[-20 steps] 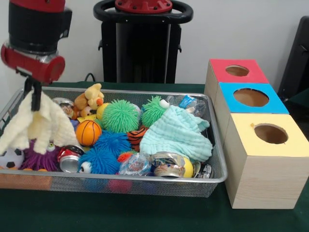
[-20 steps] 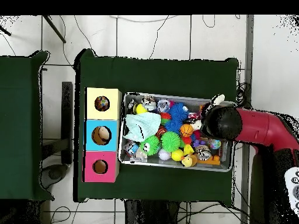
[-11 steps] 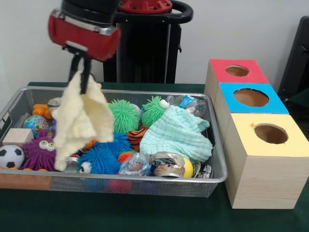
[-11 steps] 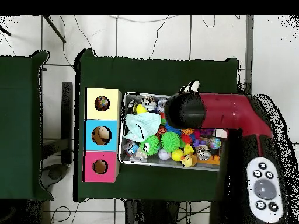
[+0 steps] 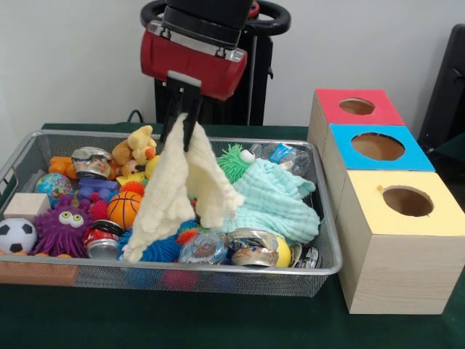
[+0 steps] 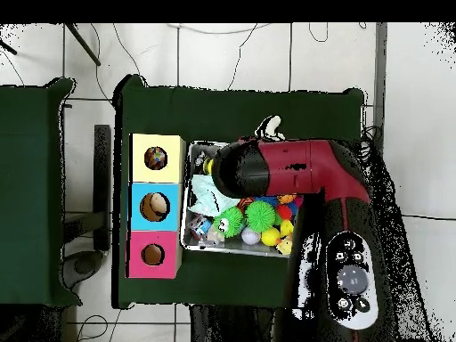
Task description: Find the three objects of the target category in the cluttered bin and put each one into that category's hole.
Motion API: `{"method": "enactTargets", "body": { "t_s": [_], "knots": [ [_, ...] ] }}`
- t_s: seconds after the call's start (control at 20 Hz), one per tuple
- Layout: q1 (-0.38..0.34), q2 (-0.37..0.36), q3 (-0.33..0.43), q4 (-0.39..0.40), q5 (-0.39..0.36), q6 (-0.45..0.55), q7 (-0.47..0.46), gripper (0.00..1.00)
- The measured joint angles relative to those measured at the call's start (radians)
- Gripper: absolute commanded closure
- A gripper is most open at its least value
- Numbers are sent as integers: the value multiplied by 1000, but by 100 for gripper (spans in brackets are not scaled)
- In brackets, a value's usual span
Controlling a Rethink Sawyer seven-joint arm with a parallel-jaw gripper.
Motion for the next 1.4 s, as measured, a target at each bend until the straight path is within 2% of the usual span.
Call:
{"method": "enactTargets", "body": {
  "t_s": [0.85, 1.1, 1.2, 1.3, 1.35, 1.4],
  "knots": [
    [1, -3, -95, 6, 70, 7, 0, 100],
    [21, -58, -115, -15, 133, 192, 0, 100],
    [35, -79, -122, -43, 147, 329, 0, 100],
    [53, -105, -126, -98, 160, 544, 0, 100],
    [58, -113, -127, -118, 162, 617, 0, 100],
    [59, -118, -126, -128, 163, 649, 0, 100]
  ]
}}
